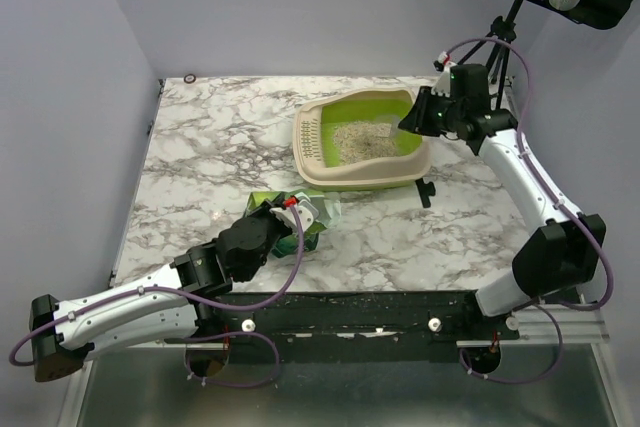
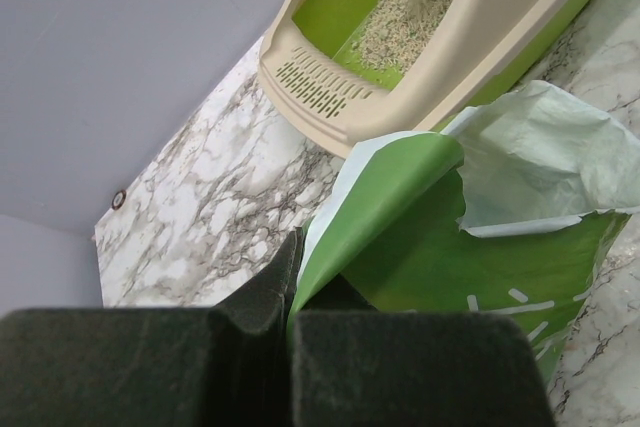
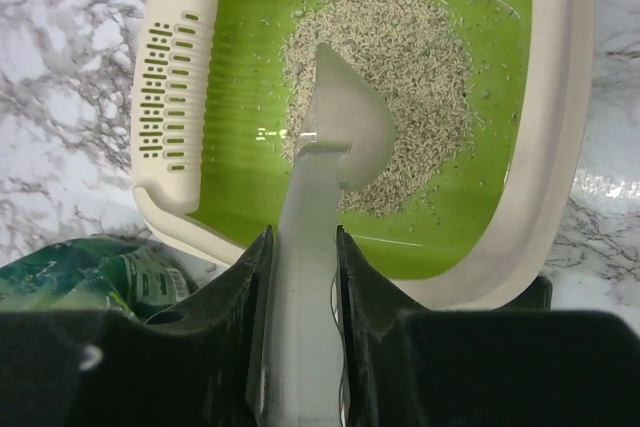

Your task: Fill the litter box with clean litter

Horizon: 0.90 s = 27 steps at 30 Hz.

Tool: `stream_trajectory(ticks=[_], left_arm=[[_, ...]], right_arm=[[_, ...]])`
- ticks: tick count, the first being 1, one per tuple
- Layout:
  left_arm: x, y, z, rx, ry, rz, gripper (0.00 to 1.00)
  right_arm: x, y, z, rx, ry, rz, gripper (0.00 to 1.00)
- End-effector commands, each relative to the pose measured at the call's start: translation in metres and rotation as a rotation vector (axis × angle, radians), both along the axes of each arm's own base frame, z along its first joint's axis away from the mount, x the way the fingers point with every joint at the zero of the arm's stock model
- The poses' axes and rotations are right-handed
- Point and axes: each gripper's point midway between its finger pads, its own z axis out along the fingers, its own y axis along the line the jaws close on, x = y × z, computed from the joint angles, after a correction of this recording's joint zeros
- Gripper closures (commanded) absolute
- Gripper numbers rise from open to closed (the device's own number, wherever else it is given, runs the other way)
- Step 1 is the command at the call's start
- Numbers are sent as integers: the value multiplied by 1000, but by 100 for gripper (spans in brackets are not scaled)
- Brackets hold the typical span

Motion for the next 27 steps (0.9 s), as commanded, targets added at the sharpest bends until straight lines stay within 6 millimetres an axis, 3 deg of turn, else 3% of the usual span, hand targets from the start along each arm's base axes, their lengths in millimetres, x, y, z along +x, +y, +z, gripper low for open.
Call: stream_trajectory(ticks=[1,10,15,20,27], left_arm=[[-1,-6,19,-88,-27,-5,100],[0,-6,17,-79,-24,-4,100],[0,-6,16,-75,-25,-6,100],[0,-6,18,-75,-28,-5,100],[0,-6,17,-76,-27,-6,100]], right_arm=[[-3,-2,1,-222,25,44,100],[-12,3,20,-586,10,24,100],[-28,17,57,-612,-96,19,100],[-74,54,96,-334,-232,160,100],[-152,60,99,-118,-239,333,100]])
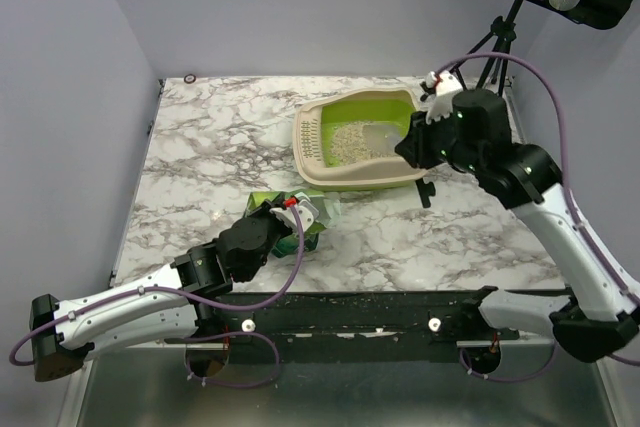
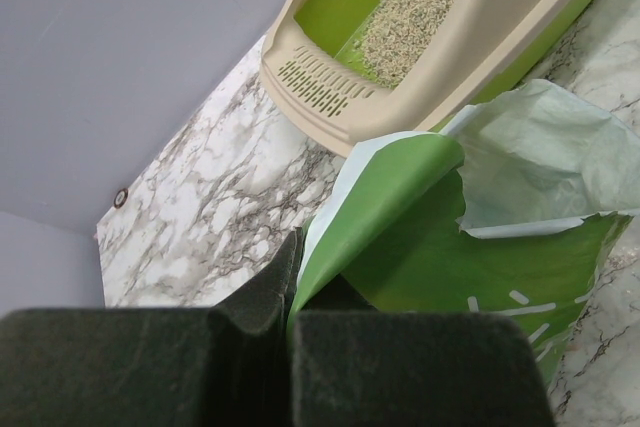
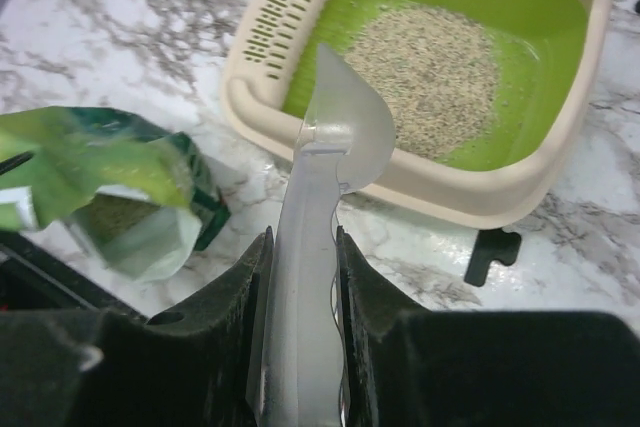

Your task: Fill the litter box with clean litter

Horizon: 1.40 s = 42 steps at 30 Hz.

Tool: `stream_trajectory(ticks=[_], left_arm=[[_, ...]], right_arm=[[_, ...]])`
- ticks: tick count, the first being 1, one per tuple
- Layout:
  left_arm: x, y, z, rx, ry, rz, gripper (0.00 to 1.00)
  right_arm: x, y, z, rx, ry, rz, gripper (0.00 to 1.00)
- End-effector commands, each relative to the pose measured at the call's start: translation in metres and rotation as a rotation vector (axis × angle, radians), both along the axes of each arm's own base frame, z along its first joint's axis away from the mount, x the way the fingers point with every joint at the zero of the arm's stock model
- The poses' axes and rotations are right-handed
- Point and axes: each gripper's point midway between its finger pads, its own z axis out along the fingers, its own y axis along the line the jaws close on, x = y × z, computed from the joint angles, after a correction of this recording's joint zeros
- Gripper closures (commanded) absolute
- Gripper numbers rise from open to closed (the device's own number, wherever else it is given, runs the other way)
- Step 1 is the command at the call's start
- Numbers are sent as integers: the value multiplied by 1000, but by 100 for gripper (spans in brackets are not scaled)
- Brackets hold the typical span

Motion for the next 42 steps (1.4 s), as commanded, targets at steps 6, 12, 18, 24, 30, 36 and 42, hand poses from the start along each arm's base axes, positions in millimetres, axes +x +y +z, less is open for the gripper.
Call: stream_trajectory(ticks=[6,12,18,24,30,36,42], left_arm=[[-1,-10,16,-72,-17,-16,100],[0,-9,16,-73,-17,-9,100],[1,-6,16,-72,-21,5,100],[1,-7,16,-70,-20,3,100],[0,-5,18,-77,-25,5,100],[0,-7,18,-79,-21,-4,100],[-1,-7,19,-81,-22,-4,100]], right_arm=[[-93,18,3,207,110,301,100],[-115,29,-10,260,183,402,100],[-116,43,-19,302,224,452,100],[-105,63,-34,330,282,497,100],[-91,83,-46,368,350,514,100],[-77,110,-72,324,438,516,100],[-61,131,-110,186,496,477,100]])
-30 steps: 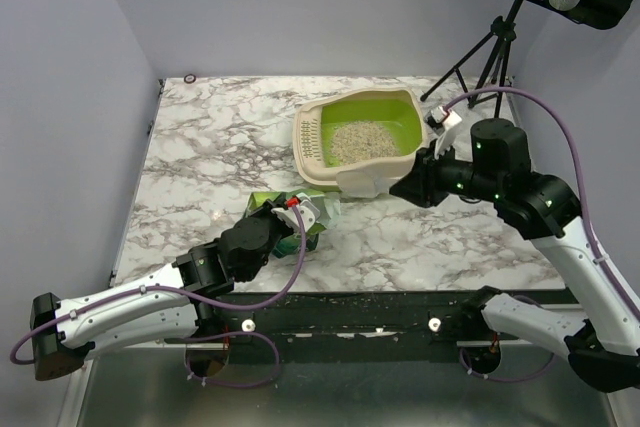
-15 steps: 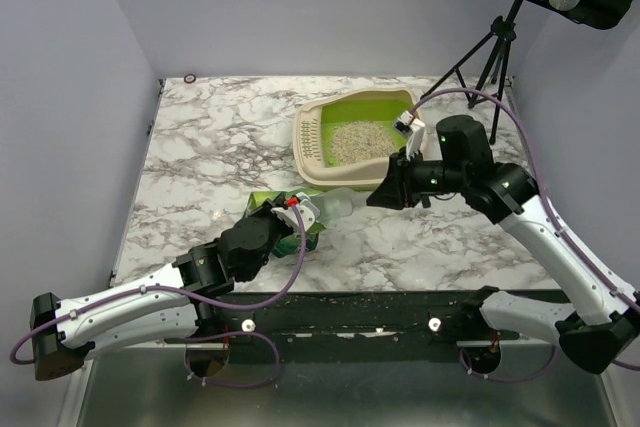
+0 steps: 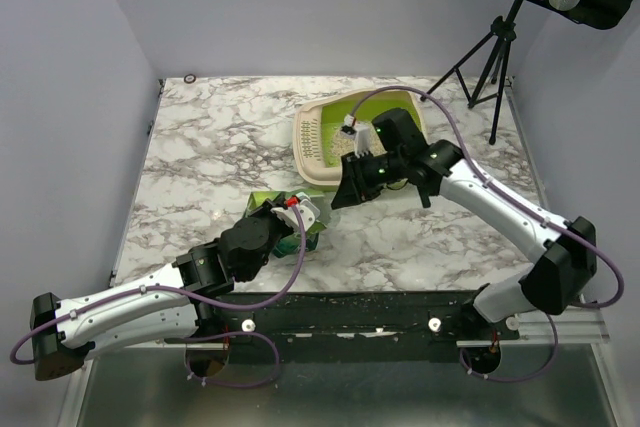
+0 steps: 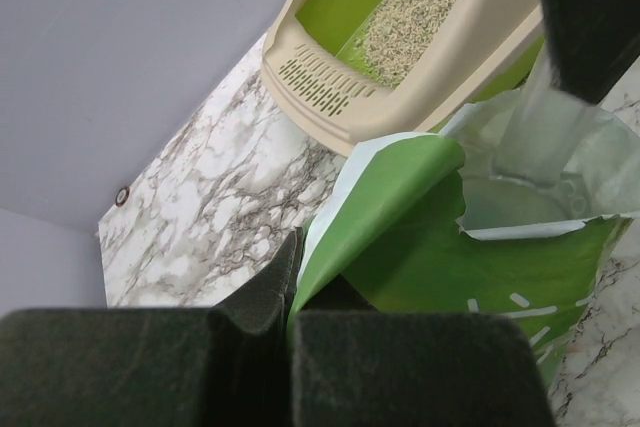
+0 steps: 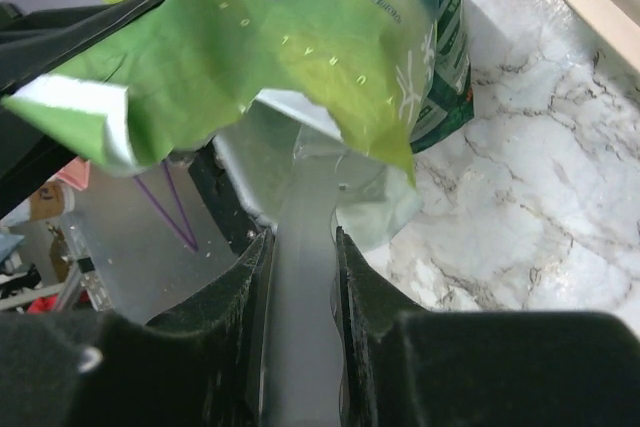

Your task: Fill the litter box with clean litter

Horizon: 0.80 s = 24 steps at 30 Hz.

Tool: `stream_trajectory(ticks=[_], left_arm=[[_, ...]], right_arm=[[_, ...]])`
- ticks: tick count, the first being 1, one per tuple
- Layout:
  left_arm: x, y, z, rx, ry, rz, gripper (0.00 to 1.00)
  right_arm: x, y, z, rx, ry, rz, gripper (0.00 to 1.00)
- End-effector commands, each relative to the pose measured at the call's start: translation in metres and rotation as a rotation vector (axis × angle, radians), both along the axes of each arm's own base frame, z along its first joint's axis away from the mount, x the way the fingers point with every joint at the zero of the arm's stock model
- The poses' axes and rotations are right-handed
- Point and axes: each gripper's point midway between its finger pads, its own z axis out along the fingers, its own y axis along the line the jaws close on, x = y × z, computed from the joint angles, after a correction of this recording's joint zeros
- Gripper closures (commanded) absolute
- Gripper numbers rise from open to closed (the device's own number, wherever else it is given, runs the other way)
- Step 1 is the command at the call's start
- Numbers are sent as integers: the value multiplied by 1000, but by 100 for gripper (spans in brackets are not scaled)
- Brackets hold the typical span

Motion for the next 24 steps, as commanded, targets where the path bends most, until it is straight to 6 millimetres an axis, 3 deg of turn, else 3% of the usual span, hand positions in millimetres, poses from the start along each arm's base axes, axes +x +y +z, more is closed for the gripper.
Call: stream_trajectory(ticks=[1,8,13,18,24], left_arm=[[-2,-6,20,-83,-23,-12,100],[-2,-6,19,-83,-22,-14,100],[-2,-6,19,-80,-23,-9,100],[-1,-4,20,-80,-28,-5,100],[-2,-4,21,-83,-29,-8,100]], right_arm=[[18,15,-13,-87,-49,-17,100],[22,27,-56,-252,-29,20,100],[7,44,-74,-191,63,94,100],[-5,61,-80,-48,131,132,100],[-21,69,-67,165,187,135,100]])
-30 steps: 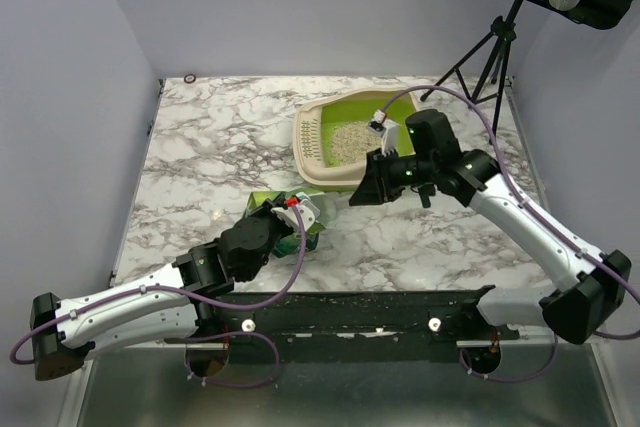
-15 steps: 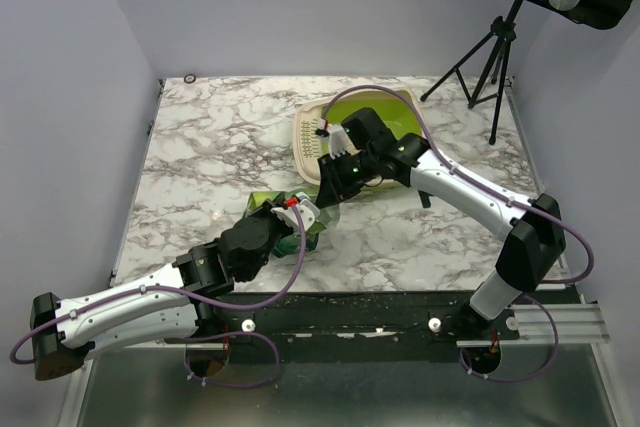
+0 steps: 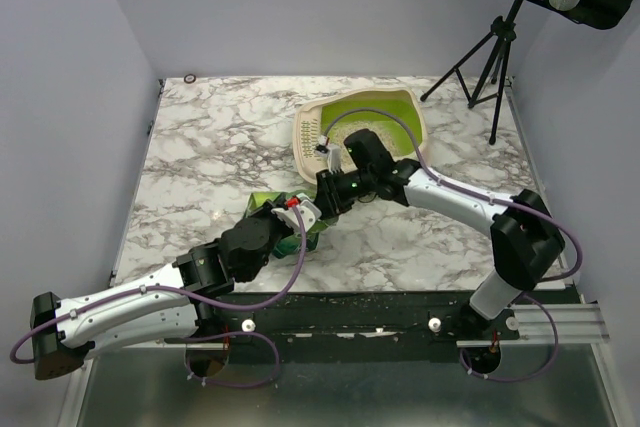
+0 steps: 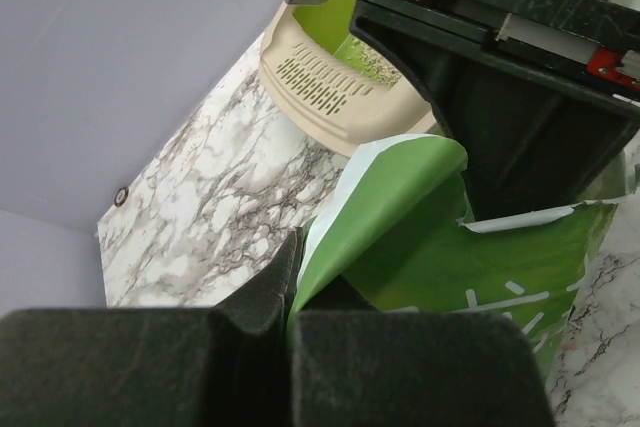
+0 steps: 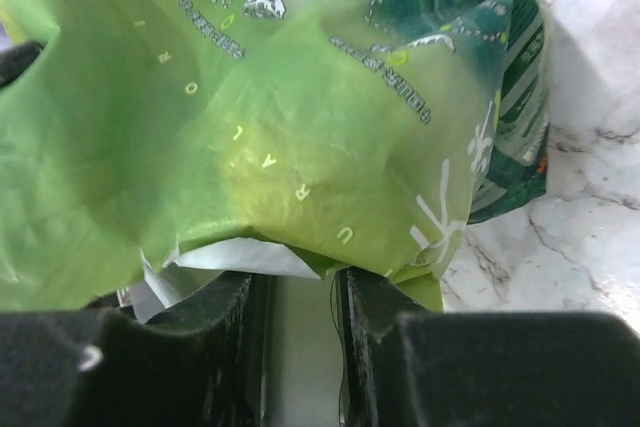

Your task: Fill the litter box with clean litter

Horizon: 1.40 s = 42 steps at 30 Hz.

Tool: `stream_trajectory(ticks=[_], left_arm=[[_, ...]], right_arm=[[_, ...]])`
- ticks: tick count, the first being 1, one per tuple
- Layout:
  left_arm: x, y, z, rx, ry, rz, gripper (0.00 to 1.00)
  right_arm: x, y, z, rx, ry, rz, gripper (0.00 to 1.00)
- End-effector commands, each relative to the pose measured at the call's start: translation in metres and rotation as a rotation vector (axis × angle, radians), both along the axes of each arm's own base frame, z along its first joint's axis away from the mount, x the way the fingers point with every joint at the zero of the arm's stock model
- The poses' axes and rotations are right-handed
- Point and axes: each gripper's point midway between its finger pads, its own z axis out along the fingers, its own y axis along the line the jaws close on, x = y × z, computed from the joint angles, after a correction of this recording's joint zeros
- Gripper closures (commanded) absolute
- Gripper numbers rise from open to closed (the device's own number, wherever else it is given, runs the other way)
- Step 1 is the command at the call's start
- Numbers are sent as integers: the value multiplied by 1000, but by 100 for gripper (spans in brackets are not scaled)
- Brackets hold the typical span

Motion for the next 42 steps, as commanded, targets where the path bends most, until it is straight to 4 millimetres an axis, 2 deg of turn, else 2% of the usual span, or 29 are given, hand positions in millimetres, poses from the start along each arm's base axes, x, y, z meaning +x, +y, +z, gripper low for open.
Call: stream_trajectory(ticks=[1,5,8,15,21,26,33,42], left_arm=[[-1,-5,21,-84,-29,-10,100],[-2,-5,20,-83,-28,-13,100],[-1,-5,21,-87,-29,-11,100],[-1,-5,19,-78,-29,-5,100],[0,-5,15,-64,-27,-3,100],[0,-5,15,-57,-28,-2,100],[1,-7,10,-42,-21,-4,100],[2,-7,6,-26,-21,3,100]], right_arm=[[-22,6,6,145,102,17,100],[-27,4,14,241,107,-9,100],[-33,5,30,354,113,-2,100],[-44,-1,47,554,181,6,100],[-44,-11,63,685,204,-3,100],[-38,-23,68,740,215,-46,100],[-24,-56,67,812,222,-143,100],[-27,-81,64,823,210,-192,100]])
